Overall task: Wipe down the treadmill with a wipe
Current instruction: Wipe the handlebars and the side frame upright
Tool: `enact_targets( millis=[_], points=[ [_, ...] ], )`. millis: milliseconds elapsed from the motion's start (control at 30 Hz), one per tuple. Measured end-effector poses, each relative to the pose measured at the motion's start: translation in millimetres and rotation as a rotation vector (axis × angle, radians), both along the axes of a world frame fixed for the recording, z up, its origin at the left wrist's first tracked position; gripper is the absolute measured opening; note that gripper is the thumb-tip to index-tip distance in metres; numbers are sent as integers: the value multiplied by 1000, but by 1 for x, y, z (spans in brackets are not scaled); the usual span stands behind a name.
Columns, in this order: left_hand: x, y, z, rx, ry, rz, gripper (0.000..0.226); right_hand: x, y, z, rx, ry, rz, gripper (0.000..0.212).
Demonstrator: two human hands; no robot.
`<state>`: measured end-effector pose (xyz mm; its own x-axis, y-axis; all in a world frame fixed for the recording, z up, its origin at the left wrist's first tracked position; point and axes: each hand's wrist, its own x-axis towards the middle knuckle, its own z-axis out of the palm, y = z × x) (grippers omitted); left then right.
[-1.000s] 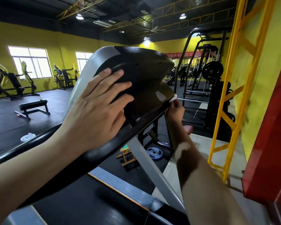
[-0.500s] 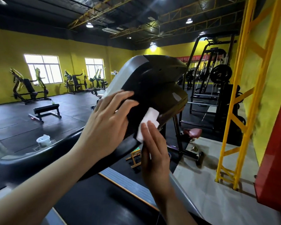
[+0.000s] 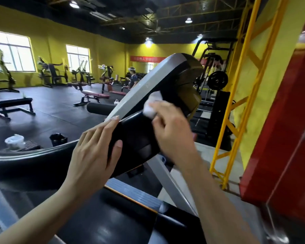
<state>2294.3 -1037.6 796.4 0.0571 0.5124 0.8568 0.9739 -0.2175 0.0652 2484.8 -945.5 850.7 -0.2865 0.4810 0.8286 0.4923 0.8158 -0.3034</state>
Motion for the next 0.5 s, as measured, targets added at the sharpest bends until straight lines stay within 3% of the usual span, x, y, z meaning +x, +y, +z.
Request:
enact_targets(
  millis=[100,267,333,500],
  points=[
    [0,1,-4,59,1,7,50,2,13,22,-127,26,-106,34],
    [-6,4,-8,101,-31,-26,50,-45,-34,-1,78,-233,20,32],
    [-7,4,-10,113,-59,-38,51,-43,-26,6,75,-147,-30,27],
    [-7,4,-10,117,-86,-79,48,-36,13,30,-205,134,-195,24]
  ],
)
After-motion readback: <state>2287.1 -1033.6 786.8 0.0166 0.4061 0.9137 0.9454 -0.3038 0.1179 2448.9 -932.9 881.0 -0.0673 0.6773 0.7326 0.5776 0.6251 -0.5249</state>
